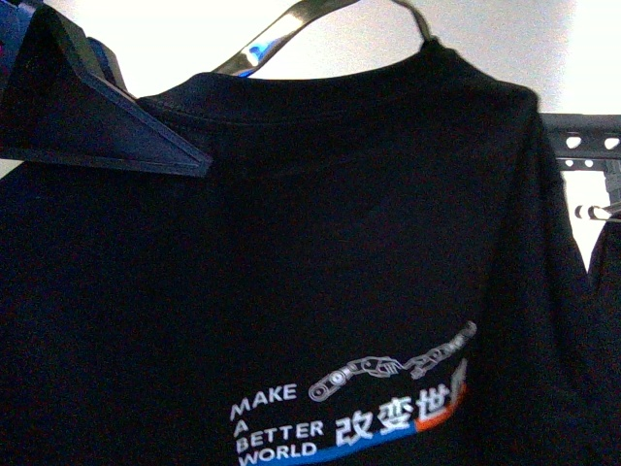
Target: Hang clothes on hanger
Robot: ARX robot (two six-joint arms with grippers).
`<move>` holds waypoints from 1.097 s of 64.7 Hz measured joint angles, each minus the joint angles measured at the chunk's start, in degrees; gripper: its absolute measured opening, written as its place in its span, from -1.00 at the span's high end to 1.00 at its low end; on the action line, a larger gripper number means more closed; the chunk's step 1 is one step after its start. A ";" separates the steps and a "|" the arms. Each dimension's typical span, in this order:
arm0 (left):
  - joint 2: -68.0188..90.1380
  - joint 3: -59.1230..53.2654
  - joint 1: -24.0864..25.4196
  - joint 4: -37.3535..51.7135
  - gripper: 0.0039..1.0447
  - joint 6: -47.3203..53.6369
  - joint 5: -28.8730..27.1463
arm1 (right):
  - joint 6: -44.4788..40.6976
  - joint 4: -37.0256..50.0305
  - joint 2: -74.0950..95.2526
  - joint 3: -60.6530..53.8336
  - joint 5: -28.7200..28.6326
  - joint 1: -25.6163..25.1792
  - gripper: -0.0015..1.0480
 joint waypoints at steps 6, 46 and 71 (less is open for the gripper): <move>0.74 0.66 -1.70 -1.75 0.92 4.85 -1.09 | 0.00 0.00 0.00 0.00 0.00 0.00 -0.85; 6.78 1.53 -8.33 0.50 0.92 11.89 -6.73 | 0.00 0.00 0.00 0.00 0.00 0.00 -0.85; 6.56 -0.13 -8.70 3.10 0.92 11.65 -8.59 | 0.00 0.00 0.00 0.00 0.00 0.00 -0.85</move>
